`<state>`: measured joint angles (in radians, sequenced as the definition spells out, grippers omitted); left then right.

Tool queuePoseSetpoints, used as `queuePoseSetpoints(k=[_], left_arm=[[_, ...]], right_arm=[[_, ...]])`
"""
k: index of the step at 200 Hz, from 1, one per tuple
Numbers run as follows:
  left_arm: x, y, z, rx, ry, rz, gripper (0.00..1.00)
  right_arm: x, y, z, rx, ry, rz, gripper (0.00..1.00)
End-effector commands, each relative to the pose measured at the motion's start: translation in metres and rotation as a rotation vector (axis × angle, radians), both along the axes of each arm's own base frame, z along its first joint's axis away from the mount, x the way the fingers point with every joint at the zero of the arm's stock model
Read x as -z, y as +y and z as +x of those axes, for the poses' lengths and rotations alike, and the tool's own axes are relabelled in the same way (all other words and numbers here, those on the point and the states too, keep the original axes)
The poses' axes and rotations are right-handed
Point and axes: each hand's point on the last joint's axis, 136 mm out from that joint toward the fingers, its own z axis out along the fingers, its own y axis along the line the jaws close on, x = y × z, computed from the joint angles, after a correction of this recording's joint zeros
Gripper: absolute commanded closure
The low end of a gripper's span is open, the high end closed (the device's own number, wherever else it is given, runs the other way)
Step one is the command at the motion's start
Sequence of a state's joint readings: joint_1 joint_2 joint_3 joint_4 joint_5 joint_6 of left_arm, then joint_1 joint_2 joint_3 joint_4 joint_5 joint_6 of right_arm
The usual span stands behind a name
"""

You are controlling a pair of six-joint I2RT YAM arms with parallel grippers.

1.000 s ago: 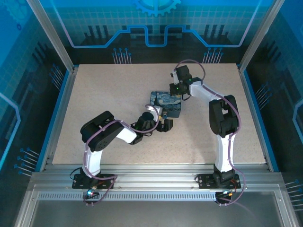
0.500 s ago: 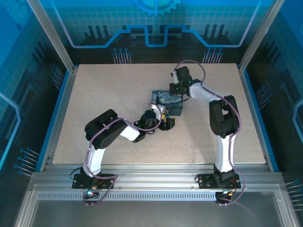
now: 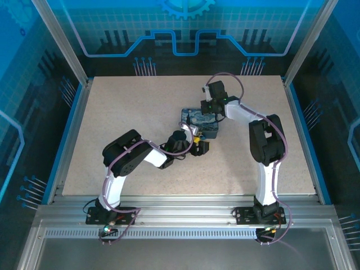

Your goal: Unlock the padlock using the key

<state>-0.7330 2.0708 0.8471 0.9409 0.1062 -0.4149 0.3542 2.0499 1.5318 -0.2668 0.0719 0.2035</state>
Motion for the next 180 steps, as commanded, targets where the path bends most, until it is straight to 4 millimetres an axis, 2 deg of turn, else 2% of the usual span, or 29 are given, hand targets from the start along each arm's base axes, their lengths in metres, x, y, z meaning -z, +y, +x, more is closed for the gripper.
queuePoseSetpoints(k=[1,29,72,135,166,180], left_arm=[[-0.015,-0.015,0.004,0.046,-0.043,-0.073,0.26],[-0.013,-0.014,0.007,0.023,-0.029,-0.071,0.2],[-0.015,-0.009,0.012,-0.028,-0.028,-0.095,0.18],[0.009,0.016,0.024,-0.205,0.061,0.056,0.14],[0.003,0.013,0.025,-0.206,0.062,0.053,0.13],[-0.003,0.009,0.023,-0.18,0.048,0.02,0.17]], right_arm=[[0.032,0.024,-0.056,-0.108,0.195,-0.004,1.0],[0.032,0.024,-0.057,-0.108,0.195,0.002,1.0],[0.028,0.027,-0.058,-0.108,0.189,0.012,1.0],[0.023,0.028,-0.058,-0.111,0.178,0.013,1.0],[0.025,0.031,-0.059,-0.114,0.18,0.016,1.0],[0.026,0.032,-0.06,-0.115,0.18,0.014,1.0]])
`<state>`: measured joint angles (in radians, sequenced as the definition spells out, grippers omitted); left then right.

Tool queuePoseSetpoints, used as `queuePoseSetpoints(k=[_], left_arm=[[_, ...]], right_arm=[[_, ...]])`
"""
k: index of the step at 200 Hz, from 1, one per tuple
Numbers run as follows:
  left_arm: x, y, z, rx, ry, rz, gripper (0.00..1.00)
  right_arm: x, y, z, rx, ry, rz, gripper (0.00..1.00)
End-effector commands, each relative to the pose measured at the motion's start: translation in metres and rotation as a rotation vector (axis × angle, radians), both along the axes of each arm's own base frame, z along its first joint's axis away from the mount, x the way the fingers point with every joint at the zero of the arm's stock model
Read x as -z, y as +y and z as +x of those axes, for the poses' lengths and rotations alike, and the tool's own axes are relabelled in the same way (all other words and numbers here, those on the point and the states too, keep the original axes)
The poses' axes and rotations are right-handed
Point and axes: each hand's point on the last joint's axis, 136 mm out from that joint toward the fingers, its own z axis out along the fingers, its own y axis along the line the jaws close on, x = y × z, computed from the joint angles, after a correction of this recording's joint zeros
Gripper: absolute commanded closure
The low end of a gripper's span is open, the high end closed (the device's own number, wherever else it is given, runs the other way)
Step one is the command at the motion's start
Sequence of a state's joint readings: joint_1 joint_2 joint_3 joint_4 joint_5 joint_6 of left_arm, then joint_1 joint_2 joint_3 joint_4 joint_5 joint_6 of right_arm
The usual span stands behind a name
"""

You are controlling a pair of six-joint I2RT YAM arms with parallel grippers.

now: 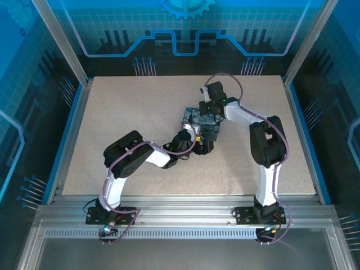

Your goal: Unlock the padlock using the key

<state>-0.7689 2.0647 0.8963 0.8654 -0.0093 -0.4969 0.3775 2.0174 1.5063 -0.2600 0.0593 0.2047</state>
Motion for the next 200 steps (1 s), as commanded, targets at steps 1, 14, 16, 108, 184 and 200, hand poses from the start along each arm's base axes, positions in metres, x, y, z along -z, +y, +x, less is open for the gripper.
queuePoseSetpoints(k=[1,14,16,108,184,200], left_arm=[[0.0,0.015,0.014,-0.075,0.003,0.022,0.17],[-0.004,0.012,0.011,-0.052,-0.015,-0.002,0.21],[-0.004,0.012,0.011,-0.05,-0.015,-0.005,0.22],[-0.01,0.001,-0.001,0.043,-0.006,-0.093,0.41],[0.005,-0.011,-0.008,0.095,0.072,-0.123,0.38],[0.004,-0.008,-0.005,0.079,0.061,-0.128,0.34]], right_arm=[[0.034,0.019,-0.049,-0.085,0.187,-0.003,1.0],[0.033,0.019,-0.05,-0.085,0.187,-0.003,1.0],[0.033,0.02,-0.05,-0.086,0.188,-0.002,1.0],[0.033,0.018,-0.052,-0.082,0.184,-0.002,1.0],[0.033,0.021,-0.053,-0.085,0.183,0.003,1.0],[0.033,0.02,-0.053,-0.085,0.182,0.001,1.0]])
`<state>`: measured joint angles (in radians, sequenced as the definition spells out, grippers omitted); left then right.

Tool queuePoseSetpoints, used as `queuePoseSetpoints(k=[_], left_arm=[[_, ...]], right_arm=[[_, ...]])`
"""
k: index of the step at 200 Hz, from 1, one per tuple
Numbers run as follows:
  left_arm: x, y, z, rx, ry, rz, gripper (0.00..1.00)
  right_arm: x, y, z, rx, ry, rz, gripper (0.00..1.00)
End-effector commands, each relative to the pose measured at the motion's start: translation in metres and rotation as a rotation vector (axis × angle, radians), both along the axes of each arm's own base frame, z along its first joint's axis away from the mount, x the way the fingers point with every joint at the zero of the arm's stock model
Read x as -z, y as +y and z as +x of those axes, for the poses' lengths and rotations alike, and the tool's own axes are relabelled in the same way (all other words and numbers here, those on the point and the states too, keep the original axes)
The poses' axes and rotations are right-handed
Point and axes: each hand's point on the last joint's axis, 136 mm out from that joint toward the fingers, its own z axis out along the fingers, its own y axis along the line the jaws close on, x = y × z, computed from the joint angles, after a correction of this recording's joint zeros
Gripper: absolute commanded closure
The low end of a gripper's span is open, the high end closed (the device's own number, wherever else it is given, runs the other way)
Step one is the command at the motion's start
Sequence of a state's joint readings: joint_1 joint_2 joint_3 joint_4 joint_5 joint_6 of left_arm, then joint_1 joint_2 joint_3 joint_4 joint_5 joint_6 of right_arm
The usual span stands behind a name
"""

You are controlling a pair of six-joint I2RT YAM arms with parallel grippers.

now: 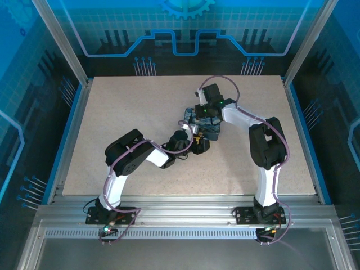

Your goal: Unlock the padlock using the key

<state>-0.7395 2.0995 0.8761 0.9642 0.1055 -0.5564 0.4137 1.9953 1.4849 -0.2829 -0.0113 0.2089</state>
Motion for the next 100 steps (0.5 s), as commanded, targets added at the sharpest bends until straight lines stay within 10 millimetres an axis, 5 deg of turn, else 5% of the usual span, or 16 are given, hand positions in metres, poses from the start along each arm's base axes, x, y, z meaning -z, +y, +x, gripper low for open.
queuePoseSetpoints(k=[1,100], left_arm=[[0.003,-0.006,-0.002,0.021,0.021,-0.033,0.34],[-0.003,0.008,-0.004,-0.011,-0.009,-0.09,0.4]], right_arm=[[0.033,-0.005,-0.032,-0.011,0.138,-0.047,1.0],[0.033,-0.007,-0.034,-0.007,0.135,-0.05,1.0]])
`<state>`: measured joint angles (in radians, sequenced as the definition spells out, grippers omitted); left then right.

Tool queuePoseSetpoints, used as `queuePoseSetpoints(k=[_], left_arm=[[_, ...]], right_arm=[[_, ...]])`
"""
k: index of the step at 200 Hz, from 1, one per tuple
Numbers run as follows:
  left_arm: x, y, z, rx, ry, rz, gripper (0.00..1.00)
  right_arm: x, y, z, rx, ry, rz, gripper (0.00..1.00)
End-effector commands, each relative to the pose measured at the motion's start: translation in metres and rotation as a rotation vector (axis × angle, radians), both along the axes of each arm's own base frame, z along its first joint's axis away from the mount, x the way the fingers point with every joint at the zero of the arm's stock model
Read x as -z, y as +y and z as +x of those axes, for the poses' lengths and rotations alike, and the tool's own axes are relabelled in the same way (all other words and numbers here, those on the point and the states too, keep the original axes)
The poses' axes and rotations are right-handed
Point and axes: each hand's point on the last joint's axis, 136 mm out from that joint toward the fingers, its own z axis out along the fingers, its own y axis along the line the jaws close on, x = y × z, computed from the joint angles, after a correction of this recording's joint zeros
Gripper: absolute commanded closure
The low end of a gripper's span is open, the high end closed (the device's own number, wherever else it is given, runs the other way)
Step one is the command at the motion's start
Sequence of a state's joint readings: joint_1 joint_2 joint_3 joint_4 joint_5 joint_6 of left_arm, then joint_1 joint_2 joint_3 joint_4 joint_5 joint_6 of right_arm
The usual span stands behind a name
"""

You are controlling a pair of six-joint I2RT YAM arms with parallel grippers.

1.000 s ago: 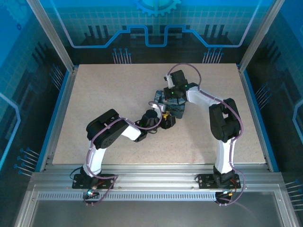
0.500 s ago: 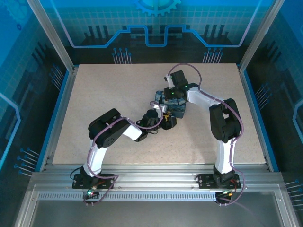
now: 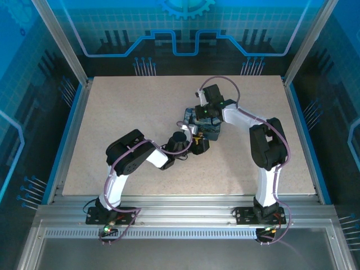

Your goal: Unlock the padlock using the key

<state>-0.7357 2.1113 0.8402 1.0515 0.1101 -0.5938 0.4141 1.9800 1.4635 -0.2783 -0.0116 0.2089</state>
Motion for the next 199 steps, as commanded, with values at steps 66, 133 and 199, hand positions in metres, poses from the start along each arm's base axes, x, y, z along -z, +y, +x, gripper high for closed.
queuePoseSetpoints(k=[66,133,199], left_arm=[[-0.007,0.001,-0.003,0.018,-0.02,-0.061,0.45],[-0.003,-0.005,0.003,0.013,-0.002,-0.038,0.4],[0.006,-0.004,0.008,-0.01,0.015,-0.009,0.48]], right_arm=[[0.034,-0.005,-0.031,-0.003,0.133,-0.044,1.0],[0.034,-0.005,-0.031,-0.003,0.136,-0.042,1.0],[0.033,-0.004,-0.03,-0.003,0.132,-0.039,1.0]])
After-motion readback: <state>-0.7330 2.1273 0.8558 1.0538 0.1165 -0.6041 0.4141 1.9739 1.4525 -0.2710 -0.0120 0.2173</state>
